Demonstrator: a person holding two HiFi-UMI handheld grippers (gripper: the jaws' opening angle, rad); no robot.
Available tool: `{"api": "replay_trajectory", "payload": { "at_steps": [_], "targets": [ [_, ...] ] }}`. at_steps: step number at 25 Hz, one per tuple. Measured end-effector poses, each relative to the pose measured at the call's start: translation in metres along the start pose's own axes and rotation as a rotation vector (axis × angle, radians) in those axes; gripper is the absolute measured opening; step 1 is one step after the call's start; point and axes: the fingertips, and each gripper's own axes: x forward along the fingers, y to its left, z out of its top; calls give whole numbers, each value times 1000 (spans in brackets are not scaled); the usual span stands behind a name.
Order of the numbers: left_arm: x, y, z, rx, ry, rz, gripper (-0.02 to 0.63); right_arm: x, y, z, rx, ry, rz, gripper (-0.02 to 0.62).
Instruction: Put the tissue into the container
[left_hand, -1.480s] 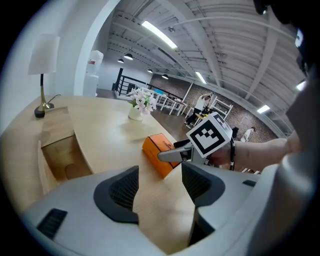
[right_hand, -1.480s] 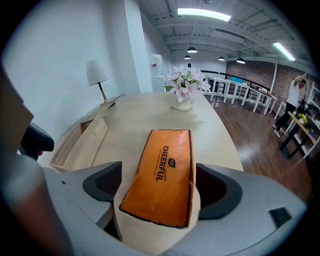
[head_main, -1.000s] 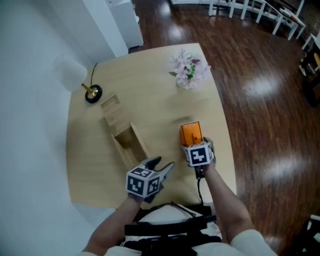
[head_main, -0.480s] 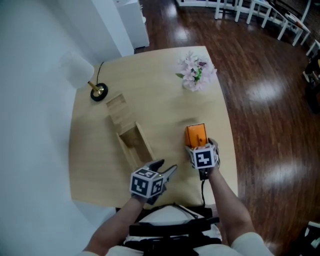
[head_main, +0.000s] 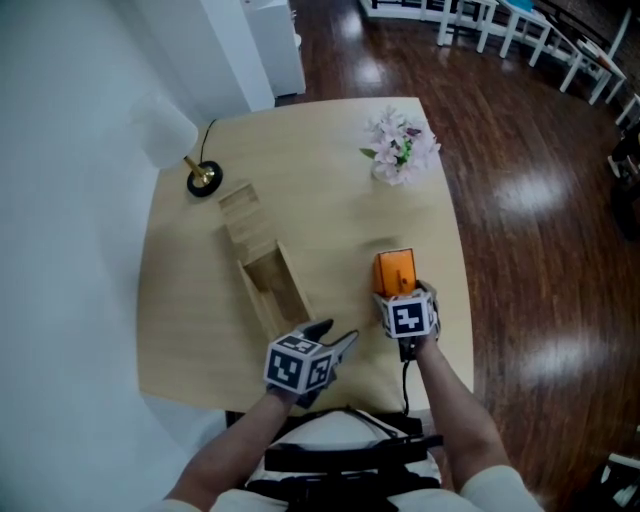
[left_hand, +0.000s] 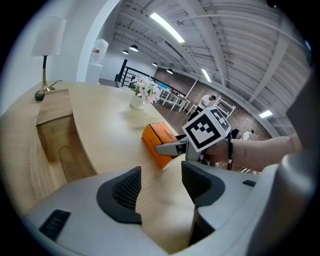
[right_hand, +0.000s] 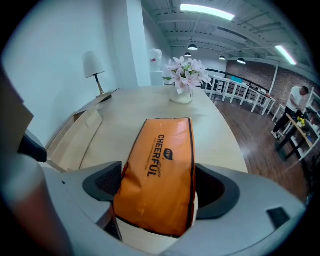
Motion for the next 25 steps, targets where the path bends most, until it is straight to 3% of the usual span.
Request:
{"api": "replay_trajectory", "payload": {
  "at_steps": [8, 14, 25],
  "targets": [
    [-9, -2, 3, -18, -32, -21, 256, -13, 4, 6, 18, -45, 24, 414],
    [-16, -3, 9, -19, -61, -27, 256, -29, -6, 22, -4, -118, -15, 399],
    [-50, -5, 30, -1, -160, -31, 256, -70, 8, 53, -3, -225, 5, 385]
  ]
}}
